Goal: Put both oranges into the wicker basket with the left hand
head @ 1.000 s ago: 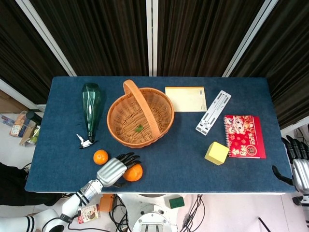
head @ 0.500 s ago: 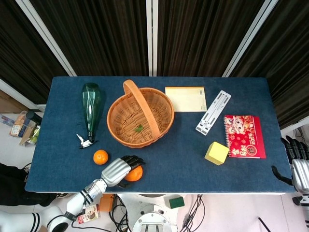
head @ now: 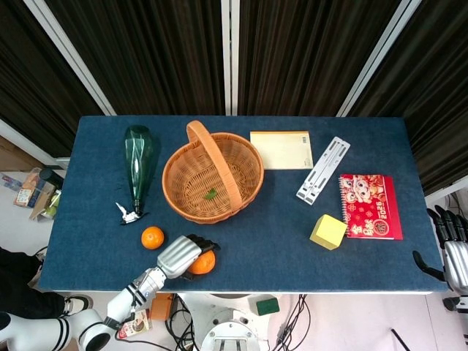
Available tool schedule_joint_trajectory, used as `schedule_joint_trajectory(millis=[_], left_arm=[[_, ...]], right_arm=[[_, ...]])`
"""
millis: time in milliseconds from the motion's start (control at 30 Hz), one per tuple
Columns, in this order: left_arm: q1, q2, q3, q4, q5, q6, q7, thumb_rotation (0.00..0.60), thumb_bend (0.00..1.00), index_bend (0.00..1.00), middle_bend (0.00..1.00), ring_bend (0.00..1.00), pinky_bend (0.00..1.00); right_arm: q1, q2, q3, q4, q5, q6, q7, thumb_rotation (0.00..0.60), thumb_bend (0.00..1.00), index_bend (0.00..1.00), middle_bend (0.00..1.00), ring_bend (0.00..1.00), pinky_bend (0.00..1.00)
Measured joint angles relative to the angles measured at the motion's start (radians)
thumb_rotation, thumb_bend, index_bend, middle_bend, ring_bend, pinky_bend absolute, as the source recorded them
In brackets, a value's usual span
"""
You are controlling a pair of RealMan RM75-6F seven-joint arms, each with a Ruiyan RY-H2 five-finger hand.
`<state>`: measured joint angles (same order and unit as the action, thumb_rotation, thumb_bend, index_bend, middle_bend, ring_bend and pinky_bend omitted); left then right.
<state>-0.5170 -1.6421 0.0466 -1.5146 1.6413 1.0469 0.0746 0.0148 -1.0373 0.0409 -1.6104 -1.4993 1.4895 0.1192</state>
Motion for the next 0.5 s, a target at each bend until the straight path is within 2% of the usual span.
schedule_joint_trajectory(millis=[100, 267, 400, 500], left_arm=[[0.009, 0.0, 0.004, -0.004, 0.016, 0.04, 0.008, 0.6, 0.25, 0.39, 0.47, 0.46, 0.45], [0.02, 0.034, 0.01, -0.053, 0.04, 0.082, 0.036, 0.6, 0.26, 0.38, 0.47, 0.46, 0.45], [0.03, 0.116, 0.008, -0.145, 0.053, 0.122, 0.085, 0.6, 0.25, 0.38, 0.47, 0.46, 0.45], [0.038, 0.192, -0.015, -0.225, 0.048, 0.16, 0.139, 0.6, 0.25, 0.38, 0.47, 0.46, 0.45]], right_arm=[[0.001, -0.001, -0.001, 0.0, 0.0, -0.003, -0.003, 0.6, 0.32, 0.0, 0.0, 0.0, 0.0], [0.001, -0.001, 0.0, -0.003, 0.001, -0.002, -0.005, 0.6, 0.32, 0.0, 0.0, 0.0, 0.0], [0.0, -0.001, 0.001, -0.002, 0.001, 0.0, -0.004, 0.6, 0.32, 0.0, 0.0, 0.0, 0.0], [0.002, -0.002, 0.0, -0.003, 0.001, -0.003, -0.008, 0.6, 0.32, 0.0, 0.0, 0.0, 0.0]])
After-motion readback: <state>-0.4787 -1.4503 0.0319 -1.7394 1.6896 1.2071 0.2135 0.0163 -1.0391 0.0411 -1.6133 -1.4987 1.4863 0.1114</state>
